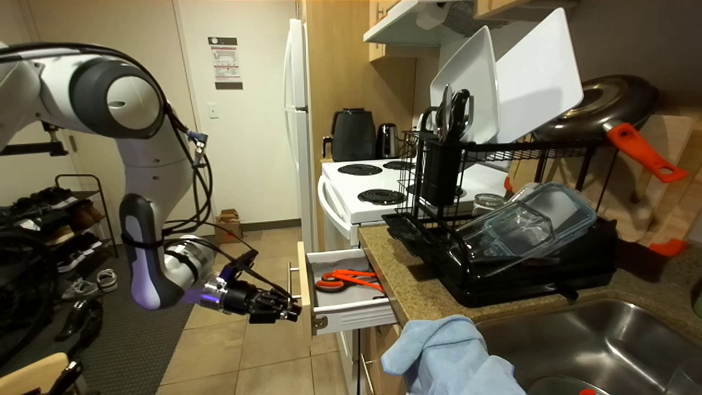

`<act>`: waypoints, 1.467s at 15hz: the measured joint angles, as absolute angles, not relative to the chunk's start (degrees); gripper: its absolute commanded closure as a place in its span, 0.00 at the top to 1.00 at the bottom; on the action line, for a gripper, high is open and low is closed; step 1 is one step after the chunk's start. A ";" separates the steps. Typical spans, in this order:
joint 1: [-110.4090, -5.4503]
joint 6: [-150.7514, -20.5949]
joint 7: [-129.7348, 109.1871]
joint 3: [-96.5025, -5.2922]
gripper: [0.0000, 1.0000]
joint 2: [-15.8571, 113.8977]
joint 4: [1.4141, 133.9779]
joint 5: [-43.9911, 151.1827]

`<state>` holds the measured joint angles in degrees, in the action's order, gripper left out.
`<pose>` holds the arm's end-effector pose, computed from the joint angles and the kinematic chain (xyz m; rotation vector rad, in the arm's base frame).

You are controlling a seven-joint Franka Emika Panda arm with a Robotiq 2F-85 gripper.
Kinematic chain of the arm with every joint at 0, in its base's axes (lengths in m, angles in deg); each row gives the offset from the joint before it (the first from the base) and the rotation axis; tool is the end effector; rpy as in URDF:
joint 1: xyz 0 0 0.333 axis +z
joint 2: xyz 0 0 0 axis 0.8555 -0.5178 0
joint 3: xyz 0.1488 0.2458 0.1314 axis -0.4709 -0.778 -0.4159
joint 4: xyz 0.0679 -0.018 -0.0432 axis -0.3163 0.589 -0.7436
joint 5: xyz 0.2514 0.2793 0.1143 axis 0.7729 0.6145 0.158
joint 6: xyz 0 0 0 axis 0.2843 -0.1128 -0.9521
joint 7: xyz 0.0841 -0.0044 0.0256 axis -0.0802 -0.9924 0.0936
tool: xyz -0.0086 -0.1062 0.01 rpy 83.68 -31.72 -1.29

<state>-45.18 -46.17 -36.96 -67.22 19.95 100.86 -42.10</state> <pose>0.4422 0.1259 0.0292 0.7440 1.7153 -0.8565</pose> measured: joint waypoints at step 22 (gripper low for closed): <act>-47.11 -37.78 -41.13 -56.57 0.00 21.51 102.10 -51.34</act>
<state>-47.11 -37.78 -41.13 -56.57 21.51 102.10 -51.34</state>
